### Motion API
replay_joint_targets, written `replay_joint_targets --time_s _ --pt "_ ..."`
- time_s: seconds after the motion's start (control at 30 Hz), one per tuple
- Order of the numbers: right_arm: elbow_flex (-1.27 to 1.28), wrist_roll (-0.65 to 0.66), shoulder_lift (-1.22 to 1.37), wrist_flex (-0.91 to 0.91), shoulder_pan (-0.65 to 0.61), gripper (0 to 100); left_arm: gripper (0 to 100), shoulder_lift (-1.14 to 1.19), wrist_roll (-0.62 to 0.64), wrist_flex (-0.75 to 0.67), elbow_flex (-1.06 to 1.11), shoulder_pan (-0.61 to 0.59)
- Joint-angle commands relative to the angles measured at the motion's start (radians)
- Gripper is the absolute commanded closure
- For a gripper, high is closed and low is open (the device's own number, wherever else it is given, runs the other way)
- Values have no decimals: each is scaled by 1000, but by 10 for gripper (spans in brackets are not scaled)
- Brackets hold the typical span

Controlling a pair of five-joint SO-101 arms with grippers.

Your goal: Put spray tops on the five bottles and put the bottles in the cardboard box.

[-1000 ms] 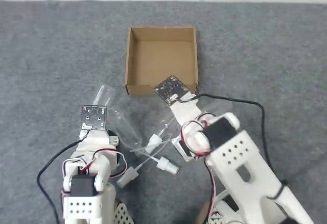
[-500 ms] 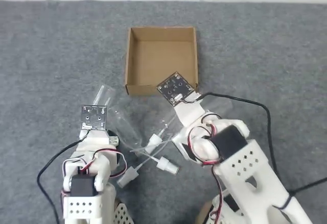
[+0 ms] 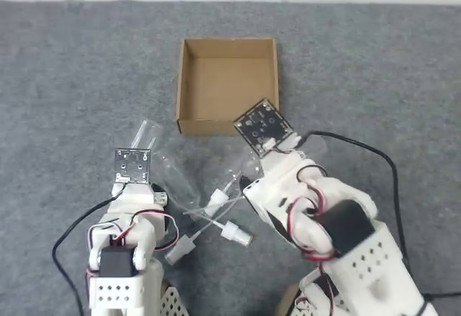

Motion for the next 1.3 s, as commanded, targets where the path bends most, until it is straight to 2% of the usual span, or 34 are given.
replay_joint_targets --time_s 0.0,0.43,0.77,0.97,1.27 --pt "-8 14 -88 -53 13 894 988 -23 -8 5 -12 0" --pt "-8 14 -122 -226 13 894 988 -23 -8 5 -12 0" --pt "29 15 -131 -226 15 894 988 -23 -8 5 -12 0" --pt "124 15 -271 -231 15 927 988 -23 -8 5 -12 0" --pt "252 15 -430 -231 15 924 988 -23 -8 5 -12 0"
